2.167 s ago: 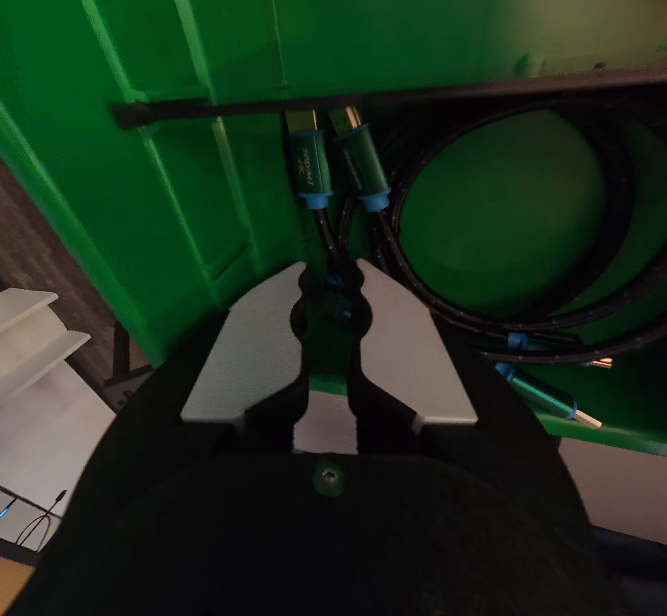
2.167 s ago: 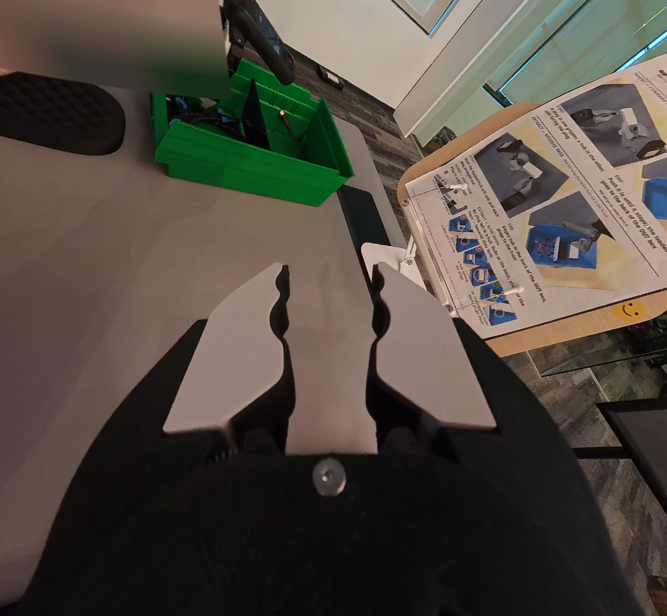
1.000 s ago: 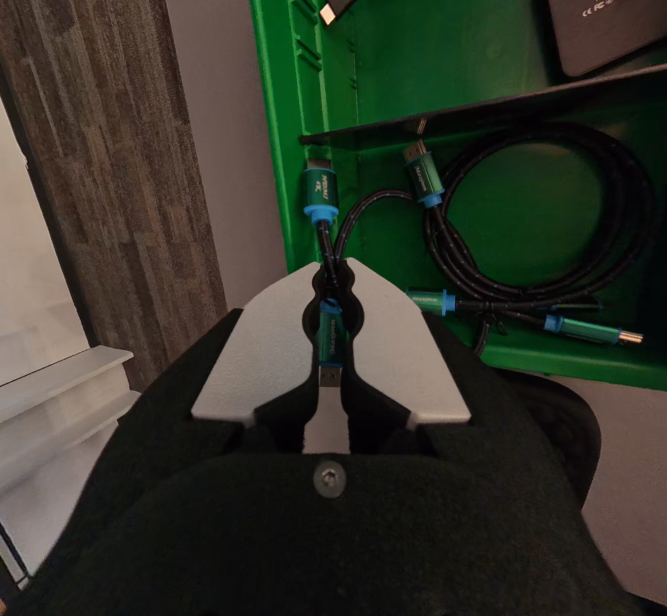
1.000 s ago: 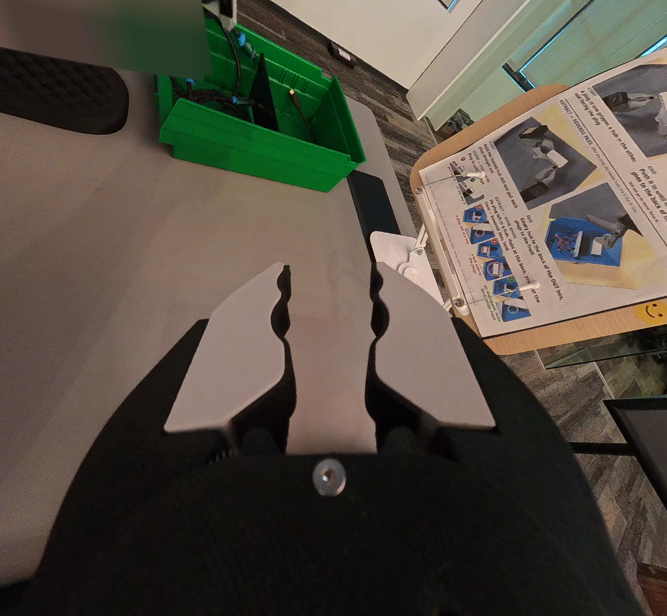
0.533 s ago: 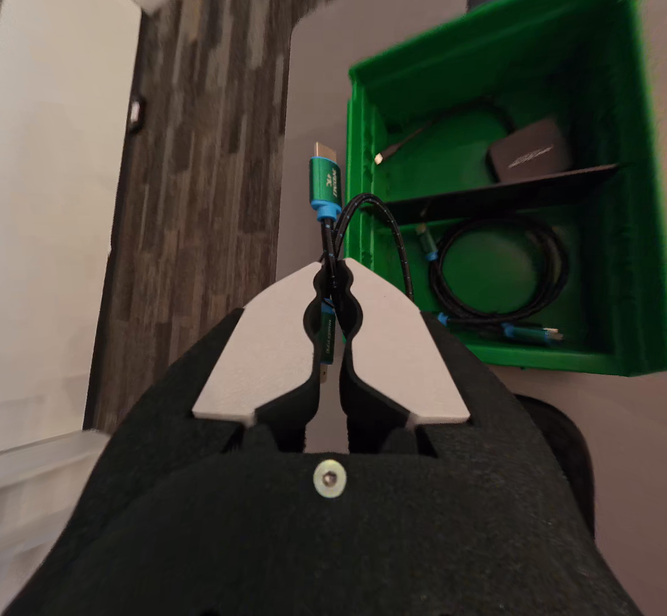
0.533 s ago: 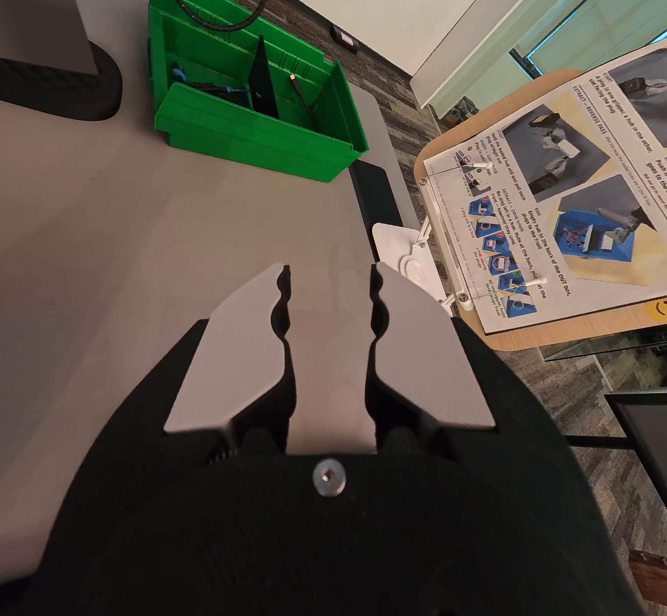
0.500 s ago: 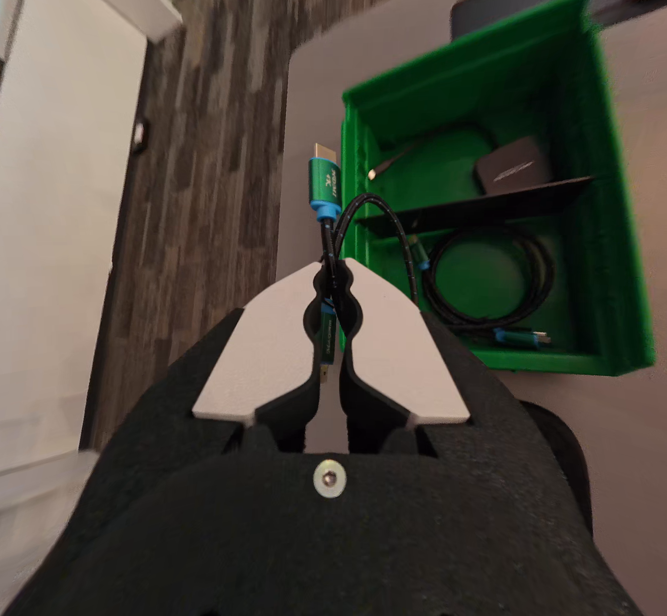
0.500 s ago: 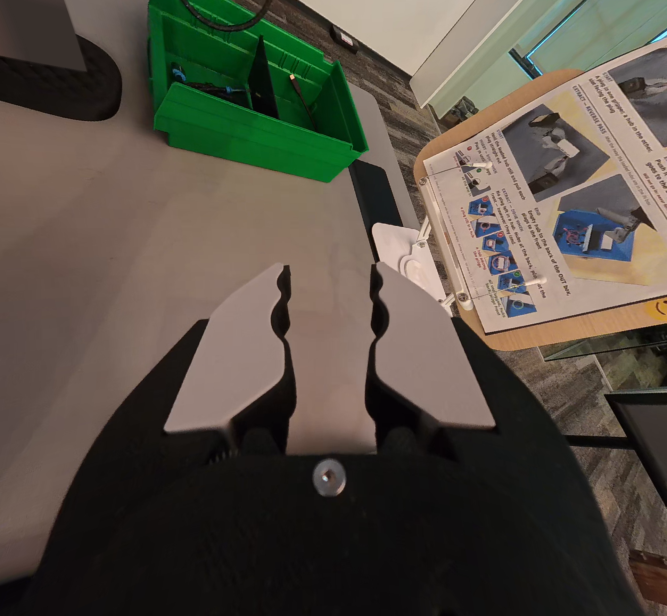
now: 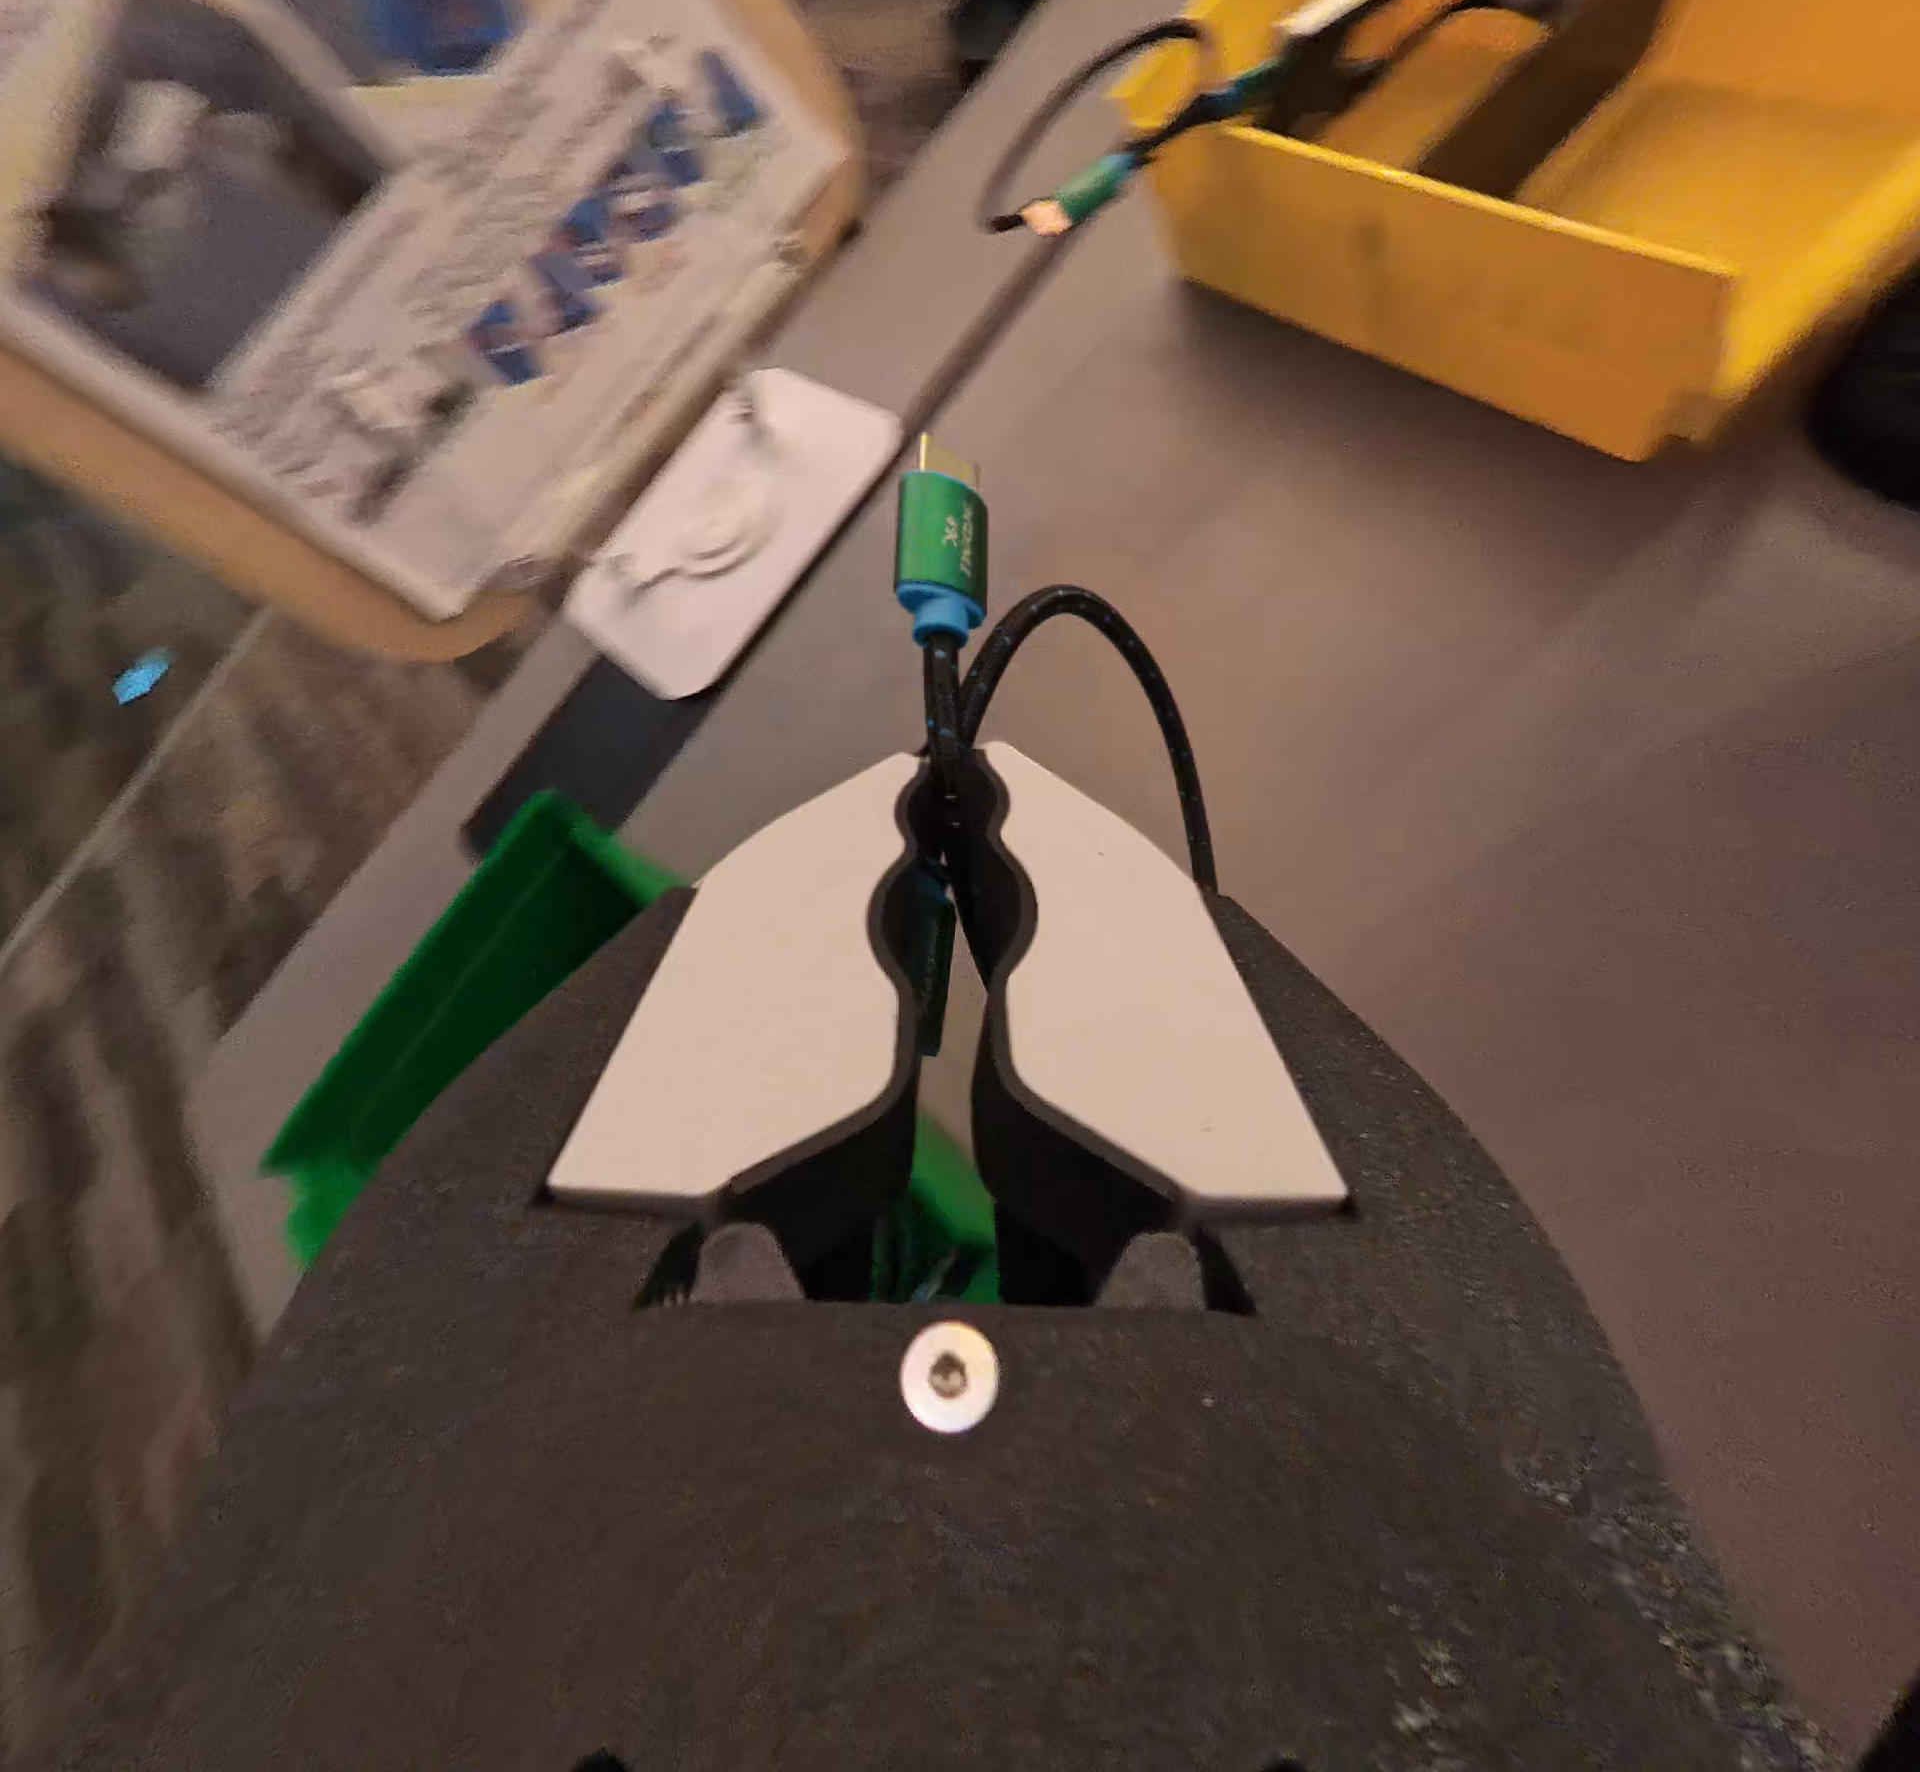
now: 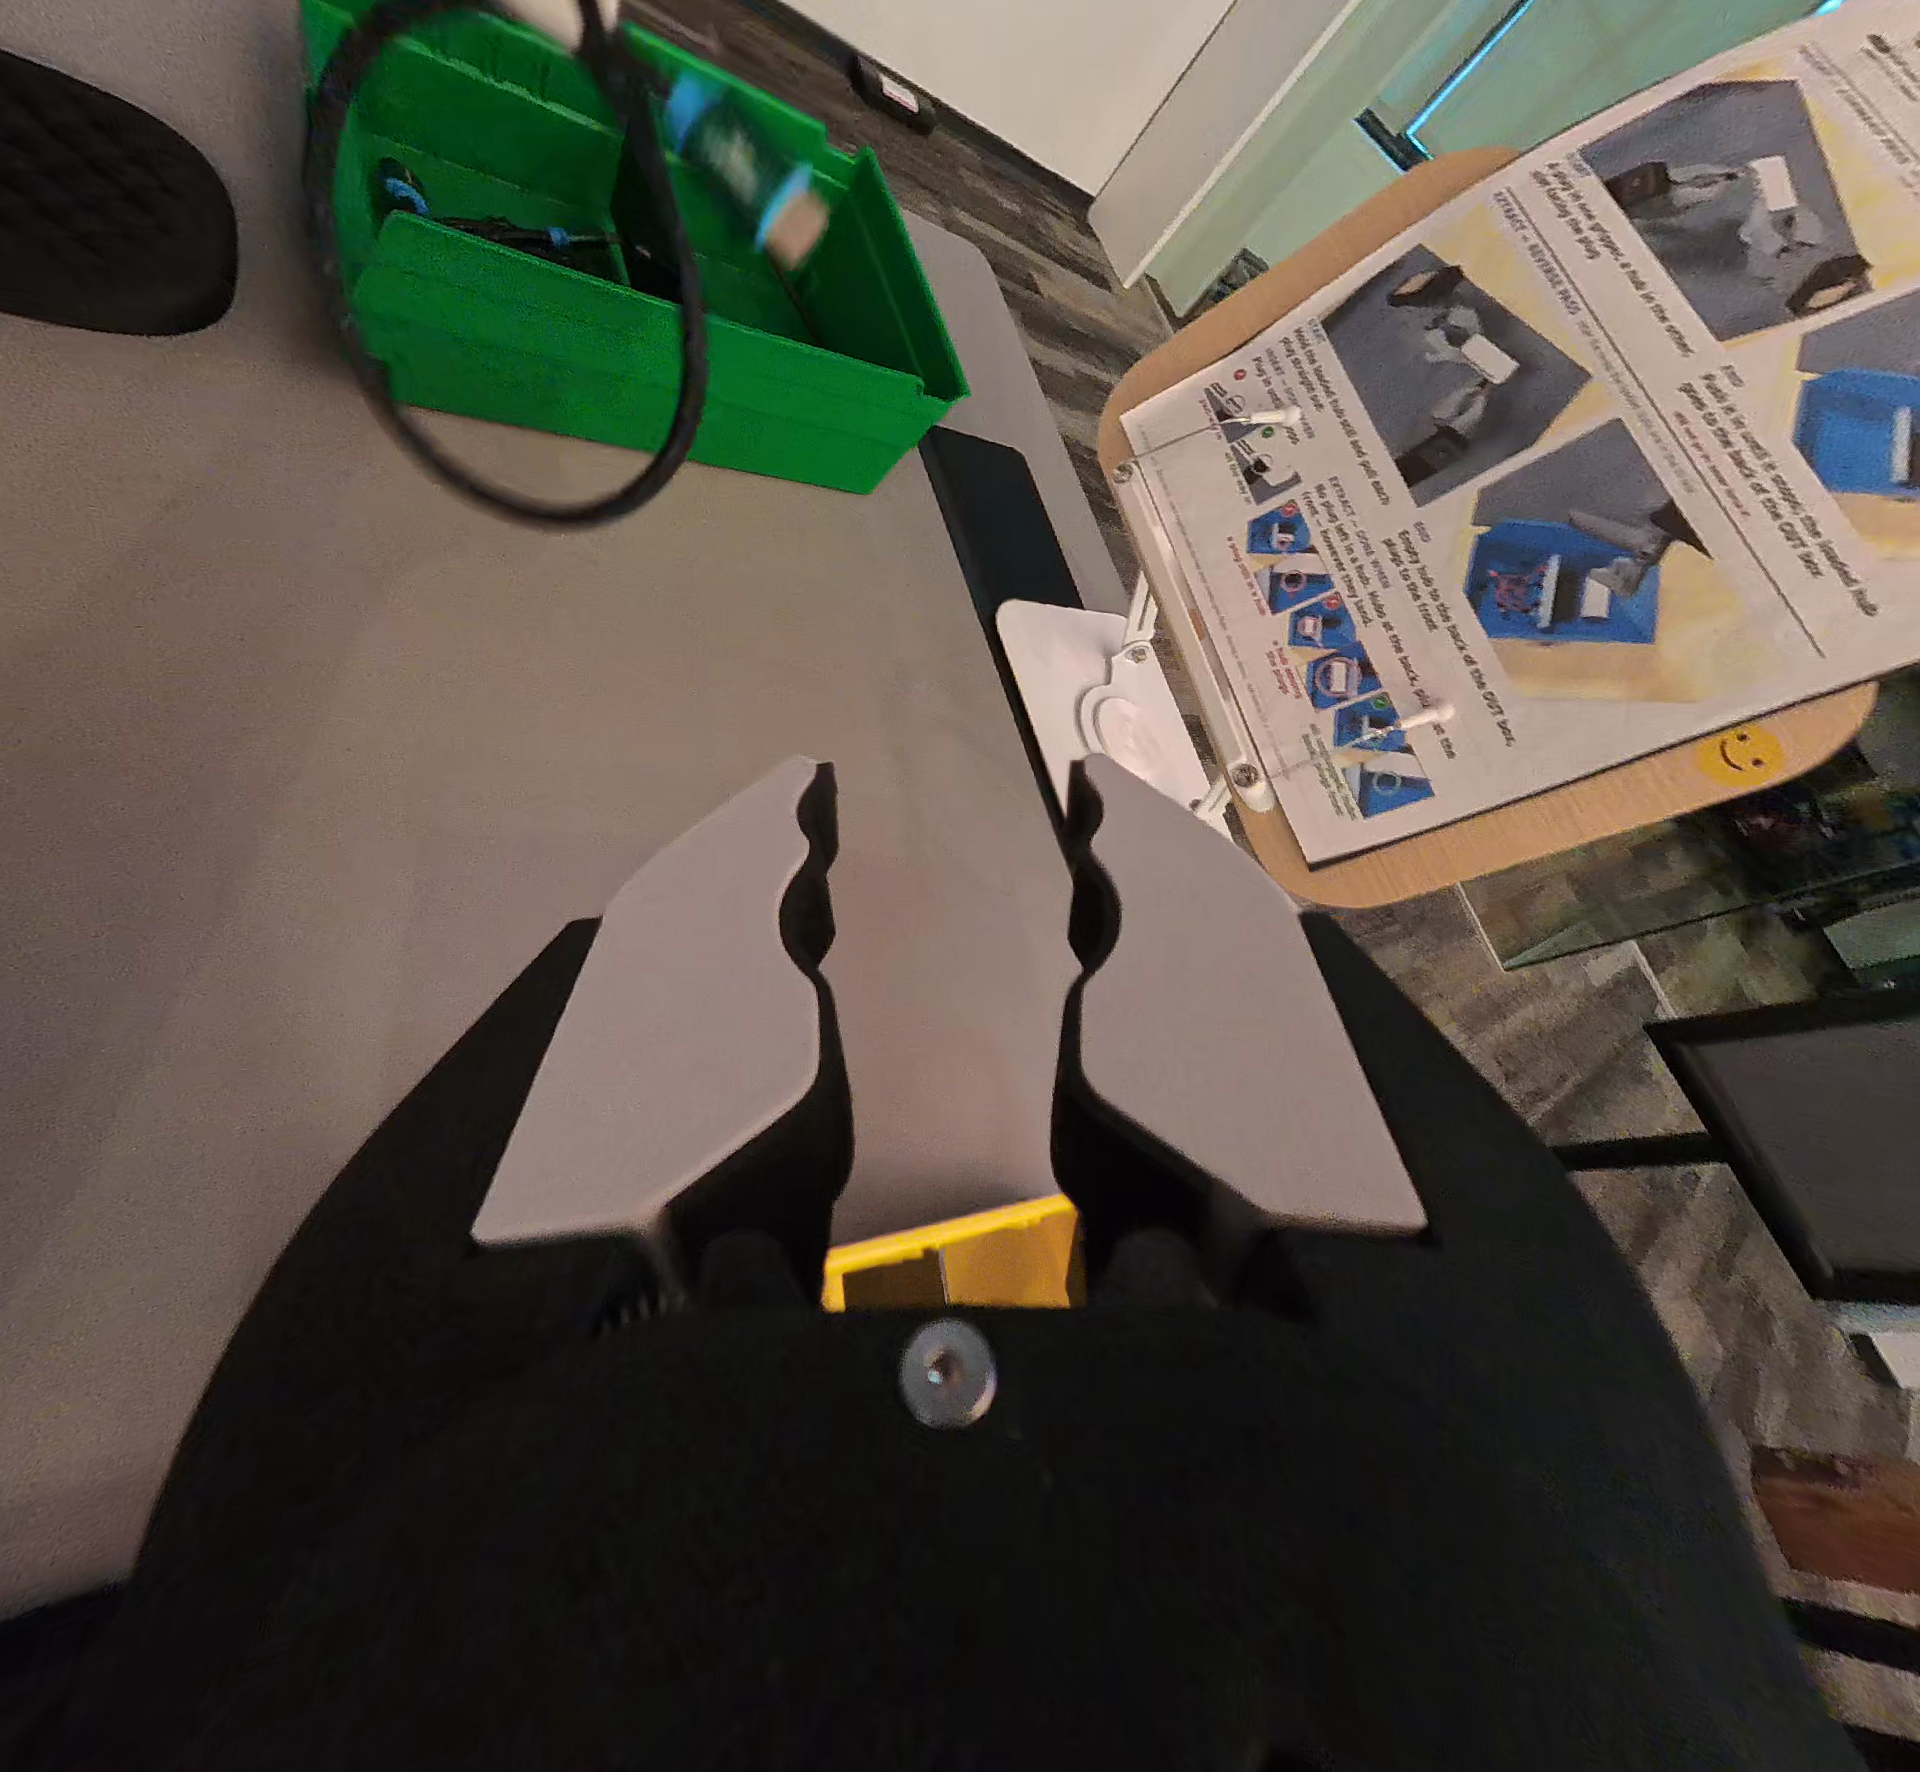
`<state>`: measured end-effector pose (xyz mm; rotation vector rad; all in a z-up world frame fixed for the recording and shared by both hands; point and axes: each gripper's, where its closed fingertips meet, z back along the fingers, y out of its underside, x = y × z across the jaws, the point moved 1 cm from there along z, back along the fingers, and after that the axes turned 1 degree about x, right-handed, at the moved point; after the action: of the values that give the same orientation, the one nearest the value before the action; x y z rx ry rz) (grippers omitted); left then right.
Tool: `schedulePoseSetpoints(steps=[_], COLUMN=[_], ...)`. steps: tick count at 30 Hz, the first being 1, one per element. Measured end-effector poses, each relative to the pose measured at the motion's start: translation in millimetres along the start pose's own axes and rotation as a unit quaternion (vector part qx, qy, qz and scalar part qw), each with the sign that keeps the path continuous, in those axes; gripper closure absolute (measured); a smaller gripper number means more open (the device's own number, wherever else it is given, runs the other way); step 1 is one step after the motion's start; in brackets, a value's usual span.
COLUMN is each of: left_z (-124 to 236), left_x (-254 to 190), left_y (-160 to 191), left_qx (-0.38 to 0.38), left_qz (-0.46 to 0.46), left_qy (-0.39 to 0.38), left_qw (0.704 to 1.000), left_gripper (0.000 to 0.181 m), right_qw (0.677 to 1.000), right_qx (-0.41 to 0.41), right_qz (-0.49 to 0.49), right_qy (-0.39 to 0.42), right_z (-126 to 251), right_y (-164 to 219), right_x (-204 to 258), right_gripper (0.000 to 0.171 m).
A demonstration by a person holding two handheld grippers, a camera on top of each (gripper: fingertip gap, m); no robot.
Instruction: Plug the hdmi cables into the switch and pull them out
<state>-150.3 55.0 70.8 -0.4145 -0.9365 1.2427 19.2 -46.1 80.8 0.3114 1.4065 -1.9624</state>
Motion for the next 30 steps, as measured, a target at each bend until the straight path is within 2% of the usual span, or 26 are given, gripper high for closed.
schedulePoseSetpoints(steps=[4, 6, 10, 16, 19, 25, 28, 30], left_z=[-61, -92, -140, -176, -189, -193, -170, -138], left_x=[-47, -61, -69, -74, -78, -70, -42, -4], left_y=[4, 15, 41, 73, 84, 80, 55, 43], left_qx=[0.018, 0.043, 0.084, 0.132, 0.149, 0.127, 0.077, 0.060], left_qz=[-0.019, -0.016, -0.016, -0.010, -0.013, -0.015, -0.001, -0.008], left_qy=[0.129, 0.160, 0.157, 0.146, 0.141, 0.111, 0.072, 0.023], left_qw=[0.991, 0.986, 0.984, 0.980, 0.979, 0.985, 0.994, 0.998], left_gripper=[0.176, 0.176, 0.176, 0.177, 0.181, 0.180, 0.179, 0.167], right_qw=[1.000, 1.000, 1.000, 0.999, 0.999, 0.999, 0.999, 0.999], right_qx=[0.001, -0.001, 0.008, 0.030, 0.034, 0.025, 0.026, 0.023], right_qz=[-0.008, -0.011, -0.010, -0.017, -0.020, -0.019, -0.020, -0.023], right_qy=[0.017, 0.018, 0.019, 0.023, 0.028, 0.036, 0.040, 0.042], right_z=[11, 13, 13, 12, 13, 17, 20, 22], right_y=[5, 6, 10, 22, 26, 24, 25, 26], right_x=[-8, -9, -10, -14, -16, -19, -20, -21], right_gripper=[0.129, 0.129, 0.129, 0.129, 0.129, 0.129, 0.129, 0.129])
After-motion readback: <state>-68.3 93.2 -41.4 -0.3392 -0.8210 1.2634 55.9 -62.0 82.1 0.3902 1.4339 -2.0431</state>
